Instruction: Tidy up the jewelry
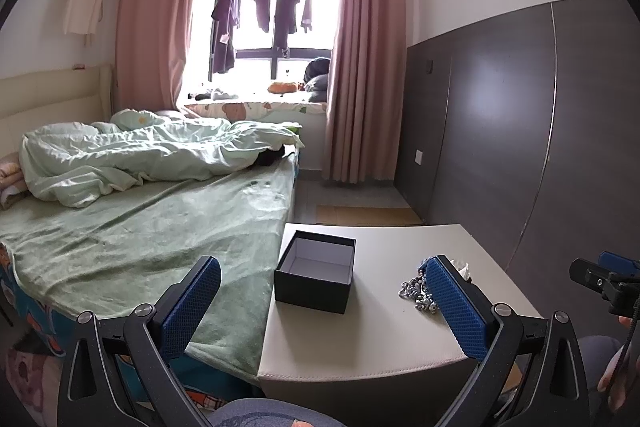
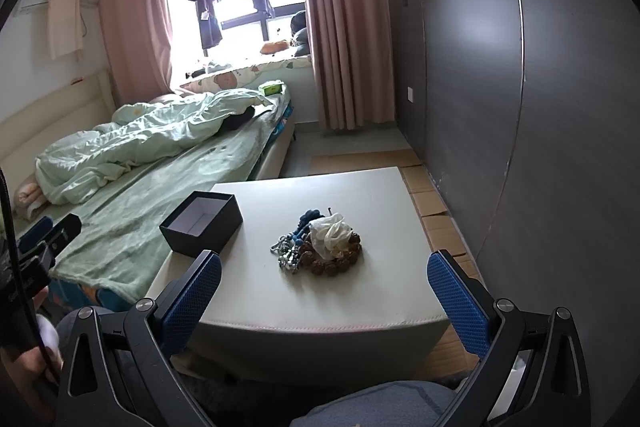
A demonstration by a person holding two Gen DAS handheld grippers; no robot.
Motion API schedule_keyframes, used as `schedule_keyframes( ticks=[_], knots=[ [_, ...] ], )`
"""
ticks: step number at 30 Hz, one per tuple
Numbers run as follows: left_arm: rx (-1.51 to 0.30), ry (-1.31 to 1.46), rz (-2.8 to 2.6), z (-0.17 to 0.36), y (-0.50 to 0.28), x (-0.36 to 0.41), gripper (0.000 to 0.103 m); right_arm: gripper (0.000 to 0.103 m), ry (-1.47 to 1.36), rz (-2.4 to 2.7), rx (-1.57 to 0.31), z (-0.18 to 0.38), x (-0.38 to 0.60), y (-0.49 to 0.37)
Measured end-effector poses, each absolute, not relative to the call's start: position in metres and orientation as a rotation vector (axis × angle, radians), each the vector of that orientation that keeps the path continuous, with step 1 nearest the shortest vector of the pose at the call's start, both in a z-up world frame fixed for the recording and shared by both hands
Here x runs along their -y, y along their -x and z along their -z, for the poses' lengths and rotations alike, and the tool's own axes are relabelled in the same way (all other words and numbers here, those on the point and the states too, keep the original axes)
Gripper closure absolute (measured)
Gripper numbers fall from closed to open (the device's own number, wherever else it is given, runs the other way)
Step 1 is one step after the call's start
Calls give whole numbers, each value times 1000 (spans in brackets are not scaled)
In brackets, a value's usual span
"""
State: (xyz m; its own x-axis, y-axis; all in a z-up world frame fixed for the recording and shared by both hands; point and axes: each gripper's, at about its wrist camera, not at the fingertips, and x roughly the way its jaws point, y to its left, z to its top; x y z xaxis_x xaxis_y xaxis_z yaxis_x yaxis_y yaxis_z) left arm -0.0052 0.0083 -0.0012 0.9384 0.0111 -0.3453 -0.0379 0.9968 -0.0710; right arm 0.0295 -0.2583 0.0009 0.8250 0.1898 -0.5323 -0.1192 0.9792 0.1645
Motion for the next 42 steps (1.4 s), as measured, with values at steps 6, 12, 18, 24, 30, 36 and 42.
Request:
schedule_keyframes(
  ticks=[6,12,18,24,30,36,42],
  knots=[
    [-344,66,-33,1,4,-9,0,0,-123,-155,-574,-1,260,-33],
    [-404,30,0,0,-12,-4,0,0,-139,-147,-584,1,266,-39],
    [-427,44,101,-6,-32,8,0,0,-212,-129,-582,4,282,-49],
    [-461,40,187,-11,-60,18,0,0,-245,-106,-606,7,292,-74],
    [-541,49,251,-7,-95,25,7,0,-280,-120,-631,11,299,-102],
    [-655,60,324,7,-132,39,18,0,-331,-163,-672,19,305,-128],
    [-775,79,384,27,-164,54,28,4,-446,-220,-753,36,315,-156]
  ],
)
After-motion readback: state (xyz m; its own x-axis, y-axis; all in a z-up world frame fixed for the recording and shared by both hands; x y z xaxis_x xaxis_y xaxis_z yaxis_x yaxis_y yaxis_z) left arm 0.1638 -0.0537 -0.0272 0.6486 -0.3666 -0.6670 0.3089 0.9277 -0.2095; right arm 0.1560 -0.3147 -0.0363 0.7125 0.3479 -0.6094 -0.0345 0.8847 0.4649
